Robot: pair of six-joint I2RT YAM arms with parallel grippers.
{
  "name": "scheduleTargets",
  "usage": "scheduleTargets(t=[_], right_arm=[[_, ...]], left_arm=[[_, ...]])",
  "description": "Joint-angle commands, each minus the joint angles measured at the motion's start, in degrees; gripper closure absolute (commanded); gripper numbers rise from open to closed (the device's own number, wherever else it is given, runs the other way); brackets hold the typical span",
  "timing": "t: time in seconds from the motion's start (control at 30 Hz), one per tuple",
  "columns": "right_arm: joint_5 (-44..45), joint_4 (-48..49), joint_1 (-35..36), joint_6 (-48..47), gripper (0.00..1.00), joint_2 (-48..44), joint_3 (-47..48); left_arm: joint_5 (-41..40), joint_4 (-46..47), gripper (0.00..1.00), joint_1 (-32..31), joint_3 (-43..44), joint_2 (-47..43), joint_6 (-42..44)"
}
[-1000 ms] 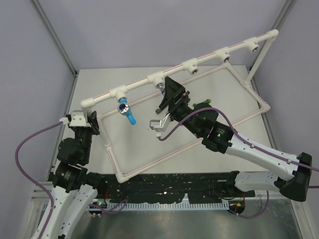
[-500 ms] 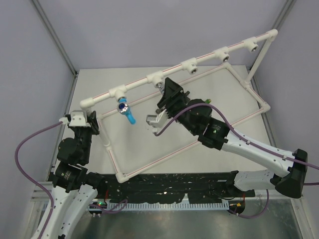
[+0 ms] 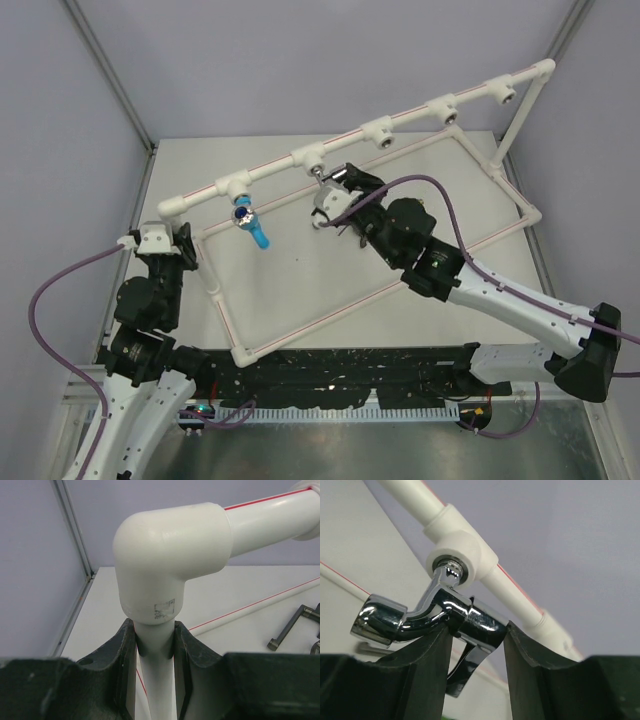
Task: Install the water faucets
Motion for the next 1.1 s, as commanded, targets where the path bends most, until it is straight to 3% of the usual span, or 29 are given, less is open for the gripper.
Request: scheduleTargets(t=[0.0, 0.07, 0.17, 0.23, 0.4, 0.53, 0.7, 0.93, 1.07], right_arm=[[-1.6, 26.4, 1.5, 49.9, 0.83, 0.8, -6.3], [0.6, 32.6, 1.2, 59.5, 0.83, 0.9, -9.2], [2.2, 37.1, 1.2, 64.3, 0.83, 1.0, -11.0], [2.2, 34.8, 1.2, 60.6, 0.77, 0.4, -10.8], [-0.6, 21.5, 1.2, 42.8, 0.36, -3.7, -8.4], [-4.1, 13.1, 1.2, 26.2, 0.23, -7.2, -8.2], [-12.8, 6.6, 1.3, 3.4, 0.2, -9.1, -7.9], [-14.2, 9.0, 1.3, -8.0, 0.2, -5.7, -6.3], [-13.1, 11.0, 1.2, -6.6, 0.24, -2.7, -4.8]], left_arm=[[4.1, -3.2, 1.0, -0.6, -0.4, -0.3, 1.6], [4.1, -3.2, 1.0, -0.6, -0.4, -0.3, 1.6], [4.3, -3.1, 1.0, -0.6, -0.5, -0.3, 1.6], [4.3, -3.1, 1.0, -0.6, -0.5, -0.4, 1.6], [4.1, -3.1, 1.0, -0.6, -0.5, -0.7, 1.6], [4.3, -3.1, 1.0, -0.6, -0.4, -0.3, 1.6], [4.4, -3.2, 1.0, -0.6, -0.4, 0.0, 1.5], [4.3, -3.2, 1.0, -0.6, -0.3, 0.2, 1.6], [4.3, -3.2, 1.0, -0.6, -0.3, 0.1, 1.6]])
